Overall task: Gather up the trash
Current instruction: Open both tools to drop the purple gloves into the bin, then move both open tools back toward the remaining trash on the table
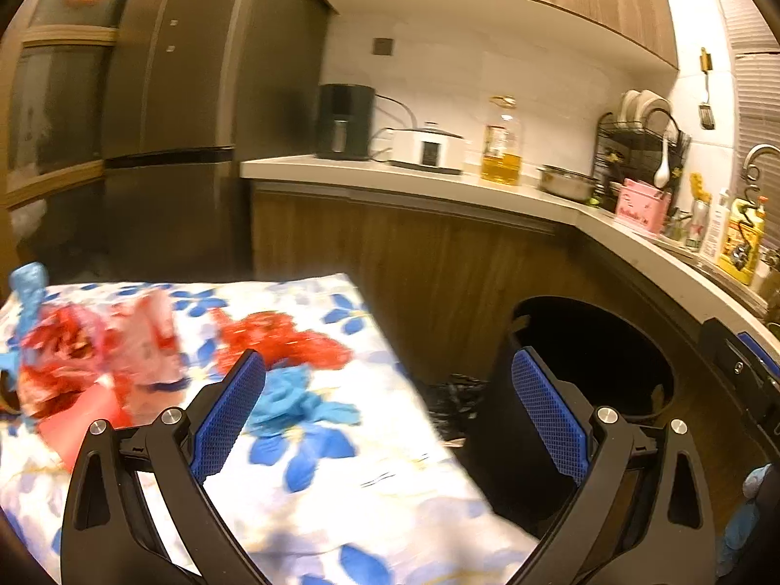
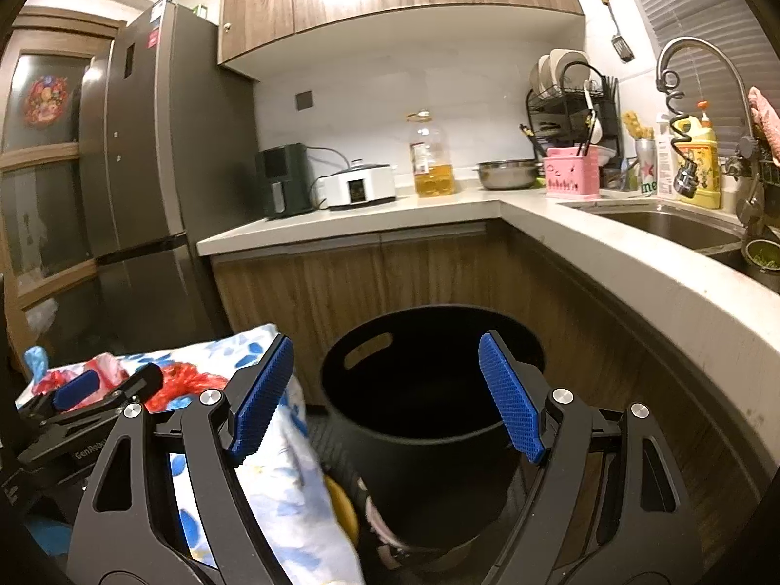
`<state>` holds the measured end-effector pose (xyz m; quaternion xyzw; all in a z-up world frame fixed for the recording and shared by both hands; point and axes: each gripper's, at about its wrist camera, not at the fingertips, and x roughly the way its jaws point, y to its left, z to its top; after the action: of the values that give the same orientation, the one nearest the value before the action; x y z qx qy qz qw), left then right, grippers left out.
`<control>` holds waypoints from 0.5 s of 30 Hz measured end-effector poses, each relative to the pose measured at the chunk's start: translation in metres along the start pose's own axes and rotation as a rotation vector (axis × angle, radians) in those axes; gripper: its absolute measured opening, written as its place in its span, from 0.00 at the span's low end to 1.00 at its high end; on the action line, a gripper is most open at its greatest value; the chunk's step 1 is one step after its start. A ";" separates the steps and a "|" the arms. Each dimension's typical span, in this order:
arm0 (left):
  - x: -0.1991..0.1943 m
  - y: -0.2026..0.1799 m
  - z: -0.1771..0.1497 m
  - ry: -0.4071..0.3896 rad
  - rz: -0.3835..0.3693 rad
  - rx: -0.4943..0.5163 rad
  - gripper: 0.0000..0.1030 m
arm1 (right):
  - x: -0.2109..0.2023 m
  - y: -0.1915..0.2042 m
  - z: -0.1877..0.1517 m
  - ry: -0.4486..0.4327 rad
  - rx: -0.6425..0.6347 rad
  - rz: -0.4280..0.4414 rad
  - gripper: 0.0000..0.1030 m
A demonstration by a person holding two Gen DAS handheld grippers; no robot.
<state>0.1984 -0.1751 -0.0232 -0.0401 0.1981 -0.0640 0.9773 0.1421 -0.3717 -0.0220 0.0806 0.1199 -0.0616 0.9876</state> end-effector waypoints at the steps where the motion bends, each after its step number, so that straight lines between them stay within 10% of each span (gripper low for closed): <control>1: -0.004 0.007 -0.002 -0.002 0.016 -0.009 0.94 | -0.001 0.005 -0.002 0.004 -0.002 0.006 0.75; 15: -0.040 0.075 -0.018 0.000 0.134 -0.060 0.94 | -0.015 0.062 -0.026 0.011 -0.019 0.087 0.75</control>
<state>0.1628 -0.0966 -0.0323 -0.0559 0.2020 0.0073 0.9778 0.1302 -0.3048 -0.0337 0.0767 0.1222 -0.0169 0.9894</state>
